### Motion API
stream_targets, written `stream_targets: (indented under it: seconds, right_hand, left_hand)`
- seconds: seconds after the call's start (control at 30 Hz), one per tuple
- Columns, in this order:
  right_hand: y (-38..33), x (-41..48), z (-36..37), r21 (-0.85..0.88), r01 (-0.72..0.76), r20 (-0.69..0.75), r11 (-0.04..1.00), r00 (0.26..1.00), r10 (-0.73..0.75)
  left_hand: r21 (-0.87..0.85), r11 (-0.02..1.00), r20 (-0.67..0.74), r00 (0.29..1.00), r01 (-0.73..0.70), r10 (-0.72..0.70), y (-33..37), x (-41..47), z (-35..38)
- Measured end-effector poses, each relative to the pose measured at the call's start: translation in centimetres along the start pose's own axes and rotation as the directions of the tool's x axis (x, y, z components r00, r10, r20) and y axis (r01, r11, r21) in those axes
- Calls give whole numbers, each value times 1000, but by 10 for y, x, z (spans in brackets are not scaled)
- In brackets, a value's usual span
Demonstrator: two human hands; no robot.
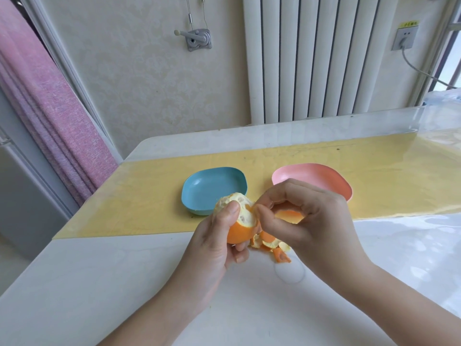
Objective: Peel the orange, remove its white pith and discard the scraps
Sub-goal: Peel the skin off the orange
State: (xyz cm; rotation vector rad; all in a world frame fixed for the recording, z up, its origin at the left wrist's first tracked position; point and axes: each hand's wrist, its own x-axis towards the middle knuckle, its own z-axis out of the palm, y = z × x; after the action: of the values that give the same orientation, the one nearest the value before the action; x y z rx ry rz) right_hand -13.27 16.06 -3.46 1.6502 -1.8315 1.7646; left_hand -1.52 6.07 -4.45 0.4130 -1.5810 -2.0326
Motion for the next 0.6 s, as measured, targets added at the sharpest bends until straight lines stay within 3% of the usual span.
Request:
stream_targets:
  seconds: [0.13,0.23,0.37,0.5,0.6]
  right_hand:
    - [-3,1,0,203,-289,26,935,957,290]
    - [3,5,0,185,-373,51,909,928,370]
    - [10,4,-1,-120,-271,5,955,962,273]
    - [13,4,-3,-194,-195,-12,961,980,197]
    - [11,5,-6,-207,-88,65,974,992,104]
  left_hand:
    - [-60,998,-11,1000,21,-22,-2,3,0]
    - [-129,990,-29,998,49,-53,-2,6,-1]
    - [-179,981,-87,992,73,-90,-3,11,-2]
    - [-209,969,-124,980,129,-158,0,11,0]
    - [-206,961,-121,969,186,-213,4,9,1]
